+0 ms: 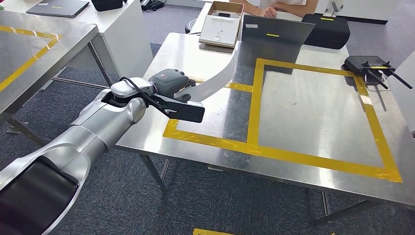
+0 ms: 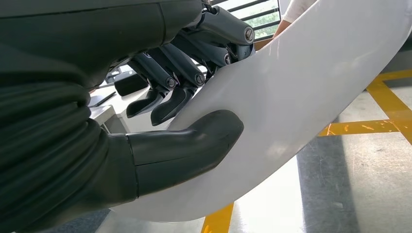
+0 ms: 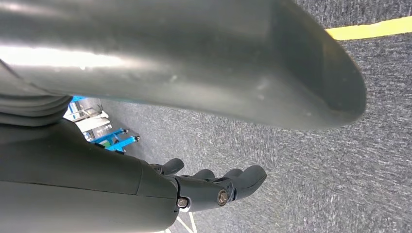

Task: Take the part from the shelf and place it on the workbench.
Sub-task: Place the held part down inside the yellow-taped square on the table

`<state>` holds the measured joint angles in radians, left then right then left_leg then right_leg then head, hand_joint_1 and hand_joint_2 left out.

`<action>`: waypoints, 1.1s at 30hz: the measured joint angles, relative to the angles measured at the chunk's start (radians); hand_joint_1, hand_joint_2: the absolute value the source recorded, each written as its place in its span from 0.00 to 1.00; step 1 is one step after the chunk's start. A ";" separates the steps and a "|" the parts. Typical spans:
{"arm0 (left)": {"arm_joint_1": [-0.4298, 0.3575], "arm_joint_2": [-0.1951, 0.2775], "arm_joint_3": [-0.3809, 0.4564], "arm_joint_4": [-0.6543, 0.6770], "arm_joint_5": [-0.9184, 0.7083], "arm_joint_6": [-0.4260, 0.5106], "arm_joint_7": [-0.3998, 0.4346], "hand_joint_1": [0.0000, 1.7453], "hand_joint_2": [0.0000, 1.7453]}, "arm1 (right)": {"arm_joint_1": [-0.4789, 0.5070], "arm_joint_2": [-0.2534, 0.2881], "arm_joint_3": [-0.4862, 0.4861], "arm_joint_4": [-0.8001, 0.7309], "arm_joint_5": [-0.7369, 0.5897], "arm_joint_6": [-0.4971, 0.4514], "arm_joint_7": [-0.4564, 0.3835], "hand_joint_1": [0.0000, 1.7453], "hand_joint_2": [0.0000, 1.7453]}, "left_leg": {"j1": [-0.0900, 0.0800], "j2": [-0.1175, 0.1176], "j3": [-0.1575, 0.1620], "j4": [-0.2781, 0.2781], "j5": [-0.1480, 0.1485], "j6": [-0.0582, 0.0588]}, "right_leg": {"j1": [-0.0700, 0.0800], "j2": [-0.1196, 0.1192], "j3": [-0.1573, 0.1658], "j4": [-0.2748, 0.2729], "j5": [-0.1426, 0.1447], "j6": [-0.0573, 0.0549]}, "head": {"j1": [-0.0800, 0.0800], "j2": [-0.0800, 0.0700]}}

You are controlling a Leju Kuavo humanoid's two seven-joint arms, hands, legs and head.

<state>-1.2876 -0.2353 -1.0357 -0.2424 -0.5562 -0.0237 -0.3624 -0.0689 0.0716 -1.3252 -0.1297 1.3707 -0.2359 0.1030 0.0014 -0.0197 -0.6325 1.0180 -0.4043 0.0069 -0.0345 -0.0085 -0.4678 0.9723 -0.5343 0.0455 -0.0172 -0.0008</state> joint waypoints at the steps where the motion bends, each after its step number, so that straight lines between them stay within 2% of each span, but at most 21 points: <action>1: 0.000 0.000 0.000 0.000 0.000 0.000 0.000 1.00 1.00 | 0.000 0.000 0.000 0.000 0.000 0.001 0.000 0.00 0.00 | -0.001 0.000 0.000 0.001 -0.001 0.001 | -0.001 0.000 0.000 0.000 0.000 0.001 | 0.000 0.000; 5: 0.000 0.002 0.000 0.000 0.000 -0.002 0.000 1.00 1.00 | 0.000 0.000 0.000 0.000 0.001 0.006 0.000 0.00 0.00 | -0.008 0.000 -0.001 0.004 -0.006 0.007 | -0.005 0.000 0.001 -0.002 -0.002 0.006 | 0.000 0.000; 9: -0.001 0.009 0.000 0.000 0.000 -0.004 0.000 1.00 1.00 | 0.001 0.000 0.000 0.000 0.006 0.015 0.000 0.00 0.00 | -0.013 0.000 0.002 -0.001 -0.013 0.022 | -0.012 0.001 0.009 0.000 0.004 0.020 | 0.000 0.000; 11: -0.003 0.009 0.000 0.000 0.000 -0.004 0.001 1.00 1.00 | 0.000 -0.001 0.000 0.000 0.009 0.016 0.001 0.00 0.00 | -0.010 0.000 0.015 -0.012 -0.016 0.032 | -0.013 0.001 -0.004 0.032 -0.003 0.021 | 0.001 0.000; 12: -0.006 0.009 0.000 -0.001 0.000 -0.004 0.001 1.00 1.00 | -0.001 -0.001 0.000 0.000 0.009 0.016 0.000 0.00 0.00 | -0.009 -0.001 0.022 -0.016 -0.019 0.038 | -0.013 0.002 -0.029 0.074 -0.020 0.019 | 0.002 0.000; 13: -0.008 0.009 0.000 -0.001 0.000 -0.004 0.002 1.00 1.00 | -0.002 -0.002 0.000 0.000 0.010 0.014 0.000 0.00 0.00 | -0.009 -0.001 0.028 -0.018 -0.023 0.042 | -0.011 0.002 -0.069 0.137 -0.042 0.017 | 0.003 0.000; 15: -0.007 0.009 0.000 0.000 0.000 -0.006 0.003 1.00 1.00 | -0.001 -0.002 0.000 0.000 0.010 0.010 -0.001 0.00 0.00 | -0.011 -0.001 0.034 -0.016 -0.033 0.046 | -0.006 0.005 -0.167 0.272 -0.078 0.015 | 0.005 0.000; 16: -0.004 0.008 0.000 0.000 -0.001 -0.008 0.003 1.00 1.00 | 0.001 -0.002 0.000 0.000 0.010 0.008 0.001 0.00 0.00 | -0.012 -0.002 0.039 -0.014 -0.038 0.045 | -0.004 0.006 -0.204 0.308 -0.076 0.014 | 0.005 0.000; 17: 0.000 0.008 0.000 0.000 -0.001 -0.010 0.003 1.00 1.00 | 0.002 -0.001 0.000 0.000 0.010 0.006 0.005 0.00 0.00 | -0.013 -0.002 0.044 -0.010 -0.045 0.042 | -0.004 0.007 -0.222 0.307 -0.054 0.014 | 0.006 0.000; 18: 0.002 0.008 0.000 0.000 -0.001 -0.012 0.003 1.00 1.00 | 0.003 -0.001 0.000 0.000 0.009 0.005 0.009 0.00 0.00 | -0.012 -0.003 0.050 -0.005 -0.052 0.038 | -0.004 0.007 -0.222 0.268 -0.013 0.013 | 0.006 0.000; 19: 0.002 0.008 0.000 0.000 -0.002 -0.012 0.003 1.00 1.00 | 0.004 -0.001 0.000 0.000 0.009 0.004 0.012 0.00 0.00 | -0.011 -0.003 0.056 0.002 -0.062 0.032 | -0.006 0.007 -0.208 0.202 0.037 0.014 | 0.006 0.000; 20: 0.002 0.007 0.000 0.000 -0.002 -0.013 0.003 1.00 1.00 | 0.004 0.000 0.000 0.000 0.009 0.002 0.014 0.00 0.00 | -0.011 -0.003 0.060 0.009 -0.072 0.026 | -0.006 0.006 -0.192 0.141 0.067 0.013 | 0.006 0.000; 21: 0.001 0.007 0.000 0.000 -0.003 -0.013 0.004 1.00 1.00 | 0.003 0.001 0.000 0.000 0.009 0.001 0.013 0.00 0.00 | -0.012 -0.003 0.062 0.015 -0.081 0.018 | -0.005 0.005 -0.178 0.098 0.079 0.008 | 0.006 0.000; 22: 0.001 0.006 0.000 0.000 -0.003 -0.013 0.004 1.00 1.00 | 0.003 0.003 0.000 0.001 0.009 0.000 0.010 0.00 0.00 | -0.013 -0.003 0.062 0.018 -0.090 0.011 | -0.002 0.004 -0.170 0.076 0.081 0.001 | 0.007 0.000; 23: 0.003 0.006 0.000 0.000 -0.004 -0.013 0.004 1.00 1.00 | 0.004 0.004 0.000 0.001 0.009 -0.002 0.008 0.00 0.00 | -0.014 -0.003 0.065 0.022 -0.094 0.003 | 0.000 0.004 -0.167 0.075 0.069 -0.008 | 0.007 0.000; 26: 0.004 0.006 0.000 -0.001 -0.004 -0.013 0.004 1.00 1.00 | 0.005 0.007 0.000 0.001 0.009 -0.004 0.008 0.00 0.00 | -0.012 0.001 0.063 0.054 -0.099 -0.015 | -0.001 0.006 -0.143 0.074 0.068 -0.036 | 0.007 0.000; 28: 0.002 0.006 0.001 -0.001 -0.003 -0.011 0.006 1.00 1.00 | 0.004 0.008 0.000 0.001 0.009 -0.006 0.007 0.00 0.00 | -0.009 0.007 0.009 0.149 -0.107 -0.023 | 0.000 0.006 -0.120 0.070 0.059 -0.049 | 0.006 0.000; 30: 0.007 0.007 0.001 -0.001 0.001 -0.004 0.010 1.00 1.00 | 0.004 0.008 0.000 0.001 0.009 -0.008 0.007 0.00 0.00 | -0.008 0.009 -0.076 0.264 -0.149 -0.027 | 0.001 0.007 -0.100 0.067 0.044 -0.055 | 0.007 0.000; 31: 0.012 0.007 0.002 0.000 0.008 -0.001 0.012 1.00 1.00 | 0.004 0.008 0.000 0.001 0.008 -0.008 0.007 0.00 0.00 | -0.008 0.009 -0.110 0.294 -0.170 -0.027 | 0.002 0.008 -0.090 0.066 0.035 -0.056 | 0.006 0.000; 32: 0.017 0.008 0.004 0.000 0.017 -0.001 0.012 1.00 1.00 | 0.004 0.009 0.000 0.001 0.008 -0.008 0.007 0.00 0.00 | -0.009 0.010 -0.131 0.294 -0.176 -0.024 | 0.003 0.010 -0.078 0.065 0.025 -0.057 | 0.006 0.000; 33: 0.020 0.008 0.008 0.001 0.027 -0.005 0.013 1.00 1.00 | 0.005 0.011 0.000 0.001 0.007 -0.008 0.008 0.00 0.00 | -0.011 0.010 -0.137 0.263 -0.159 -0.018 | 0.005 0.012 -0.066 0.065 0.016 -0.058 | 0.006 0.000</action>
<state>-1.2676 -0.2270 -1.0278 -0.2417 -0.5295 -0.0289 -0.3498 -0.0642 0.0824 -1.3252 -0.1289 1.3776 -0.2442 0.1105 -0.0094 -0.0102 -0.7691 1.2809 -0.5633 -0.0113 -0.0300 0.0037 -0.5342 1.0372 -0.5187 -0.0123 -0.0108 -0.0008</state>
